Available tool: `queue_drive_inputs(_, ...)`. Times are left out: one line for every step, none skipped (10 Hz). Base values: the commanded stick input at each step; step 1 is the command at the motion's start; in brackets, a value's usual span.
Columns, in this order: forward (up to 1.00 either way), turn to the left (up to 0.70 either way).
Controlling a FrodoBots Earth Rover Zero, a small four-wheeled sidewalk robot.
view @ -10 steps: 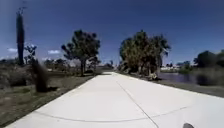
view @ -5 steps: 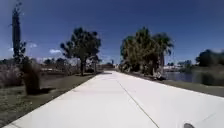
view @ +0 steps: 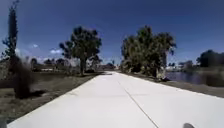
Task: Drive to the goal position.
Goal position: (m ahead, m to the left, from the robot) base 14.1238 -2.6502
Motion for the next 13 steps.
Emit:
queue_drive_inputs(0.7,0.0)
queue_drive_inputs(0.7,0.0)
queue_drive_inputs(0.7,0.0)
queue_drive_inputs(0.7,0.0)
queue_drive_inputs(0.7,0.0)
queue_drive_inputs(0.7,0.0)
queue_drive_inputs(0.7,0.0)
queue_drive_inputs(0.7,0.0)
queue_drive_inputs(0.7,0.0)
queue_drive_inputs(0.7,0.0)
queue_drive_inputs(0.7,0.0)
queue_drive_inputs(0.7,0.0)
queue_drive_inputs(0.7,0.0)
